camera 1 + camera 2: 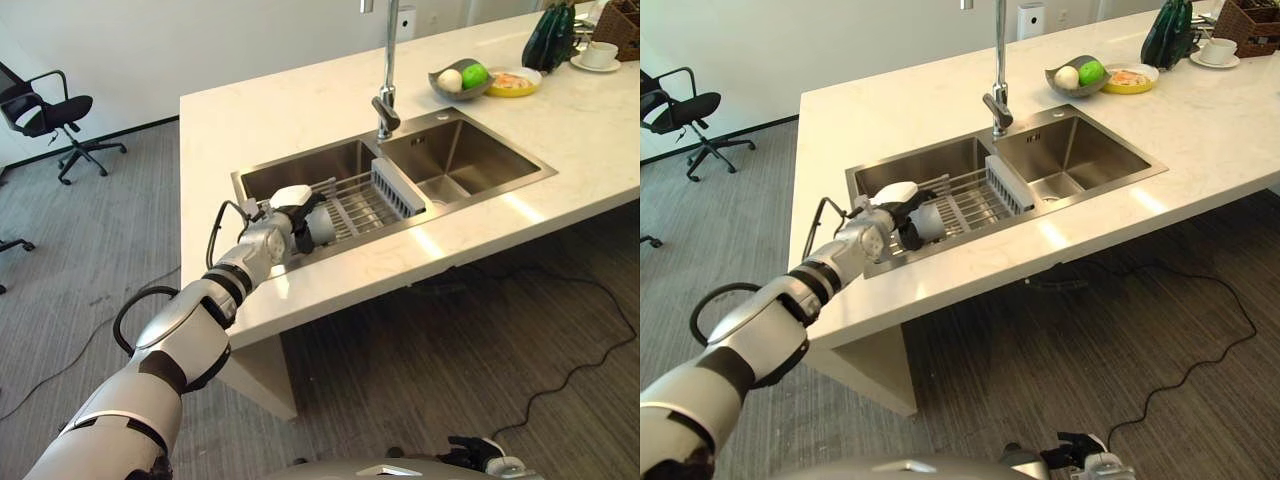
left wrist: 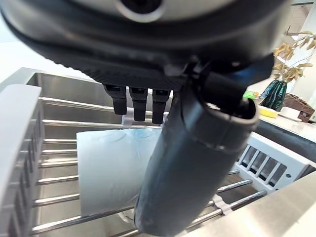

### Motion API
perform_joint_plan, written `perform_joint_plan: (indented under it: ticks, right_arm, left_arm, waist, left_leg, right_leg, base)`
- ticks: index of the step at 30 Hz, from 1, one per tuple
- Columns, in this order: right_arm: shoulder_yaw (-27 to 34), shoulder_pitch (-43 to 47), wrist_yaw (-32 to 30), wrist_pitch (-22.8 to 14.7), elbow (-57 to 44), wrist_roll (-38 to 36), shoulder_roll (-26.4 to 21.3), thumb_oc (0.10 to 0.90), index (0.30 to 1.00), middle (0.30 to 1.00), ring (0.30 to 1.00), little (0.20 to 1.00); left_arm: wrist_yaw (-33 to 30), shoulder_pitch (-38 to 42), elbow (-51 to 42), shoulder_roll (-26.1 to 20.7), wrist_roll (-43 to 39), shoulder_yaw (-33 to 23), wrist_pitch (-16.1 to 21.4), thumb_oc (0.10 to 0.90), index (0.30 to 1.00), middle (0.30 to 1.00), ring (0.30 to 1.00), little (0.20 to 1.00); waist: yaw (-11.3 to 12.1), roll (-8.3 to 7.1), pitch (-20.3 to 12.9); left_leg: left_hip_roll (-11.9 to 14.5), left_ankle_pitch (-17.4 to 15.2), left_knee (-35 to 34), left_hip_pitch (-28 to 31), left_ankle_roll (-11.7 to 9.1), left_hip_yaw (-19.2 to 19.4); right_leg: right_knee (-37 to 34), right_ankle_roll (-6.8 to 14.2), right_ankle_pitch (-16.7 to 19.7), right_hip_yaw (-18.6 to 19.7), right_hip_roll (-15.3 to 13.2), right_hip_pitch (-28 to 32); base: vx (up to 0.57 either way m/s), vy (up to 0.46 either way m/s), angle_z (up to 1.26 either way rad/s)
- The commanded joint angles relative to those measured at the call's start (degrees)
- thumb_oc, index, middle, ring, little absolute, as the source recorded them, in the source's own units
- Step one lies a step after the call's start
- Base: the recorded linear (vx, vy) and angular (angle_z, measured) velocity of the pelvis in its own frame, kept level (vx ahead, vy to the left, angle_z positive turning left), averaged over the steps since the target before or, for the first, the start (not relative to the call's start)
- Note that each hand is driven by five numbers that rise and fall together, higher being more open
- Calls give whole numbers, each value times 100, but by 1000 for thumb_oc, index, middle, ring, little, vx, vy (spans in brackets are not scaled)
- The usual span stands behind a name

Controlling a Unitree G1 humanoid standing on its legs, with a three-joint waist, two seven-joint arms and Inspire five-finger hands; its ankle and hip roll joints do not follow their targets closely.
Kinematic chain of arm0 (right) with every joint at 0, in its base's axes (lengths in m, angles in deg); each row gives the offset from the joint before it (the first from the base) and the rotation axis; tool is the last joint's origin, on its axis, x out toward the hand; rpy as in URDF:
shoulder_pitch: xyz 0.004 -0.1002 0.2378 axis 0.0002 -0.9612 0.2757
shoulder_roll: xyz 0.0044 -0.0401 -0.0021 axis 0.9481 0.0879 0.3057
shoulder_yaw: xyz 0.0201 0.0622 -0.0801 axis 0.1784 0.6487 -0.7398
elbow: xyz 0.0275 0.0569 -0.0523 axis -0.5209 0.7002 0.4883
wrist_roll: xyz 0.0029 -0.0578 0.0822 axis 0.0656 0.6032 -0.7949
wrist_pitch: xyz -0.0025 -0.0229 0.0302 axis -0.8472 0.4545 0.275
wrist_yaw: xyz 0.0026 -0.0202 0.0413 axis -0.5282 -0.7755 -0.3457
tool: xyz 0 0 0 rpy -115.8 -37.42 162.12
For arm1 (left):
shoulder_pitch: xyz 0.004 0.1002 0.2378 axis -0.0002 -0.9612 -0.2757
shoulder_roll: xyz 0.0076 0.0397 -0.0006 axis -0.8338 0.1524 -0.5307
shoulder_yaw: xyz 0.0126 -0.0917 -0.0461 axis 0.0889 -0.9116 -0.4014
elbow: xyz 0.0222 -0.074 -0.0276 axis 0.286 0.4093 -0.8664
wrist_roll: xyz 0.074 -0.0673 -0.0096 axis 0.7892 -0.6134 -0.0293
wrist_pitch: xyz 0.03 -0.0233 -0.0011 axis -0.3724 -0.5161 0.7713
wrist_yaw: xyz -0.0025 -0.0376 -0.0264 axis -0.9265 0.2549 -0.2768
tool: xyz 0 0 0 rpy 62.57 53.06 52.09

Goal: Place the dishes in the dishwasher.

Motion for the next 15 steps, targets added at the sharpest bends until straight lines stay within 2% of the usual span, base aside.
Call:
perform_joint_plan:
  ticks: [1, 11, 15]
  right_arm:
    - [-454, -49, 233, 18, 190, 232, 110, 800, 900, 900, 900, 900]
    - [-564, 64, 377, 73, 241, 336, 91, 800, 900, 900, 900, 900]
    - [-556, 101, 405, 76, 229, 365, 81, 800, 900, 900, 900, 900]
  left_arm:
    - [-242, 1168, 609, -372, 149, -240, 12, 800, 900, 900, 900, 900]
    - [104, 971, 829, -571, 277, -127, -35, 800, 900, 900, 900, 900]
    - [241, 921, 578, -545, 443, 37, -6, 800, 900, 900, 900, 900]
  waist:
    - [235, -100, -140]
    - [268, -76, -122]
    - [293, -71, -108]
  left_leg:
    - [18, -365, 28, 312, -218, -114]
    - [17, -396, 28, 336, -210, -39]
    - [16, -407, 28, 324, -207, -45]
  right_leg:
    - [80, 601, -177, 153, -296, -167]
    - [80, 616, -166, 140, -303, -182]
    - [80, 616, -176, 91, -314, -173]
  base:
    - [0, 0, 0]
    - [6, 0, -2]
    - [10, 0, -3]
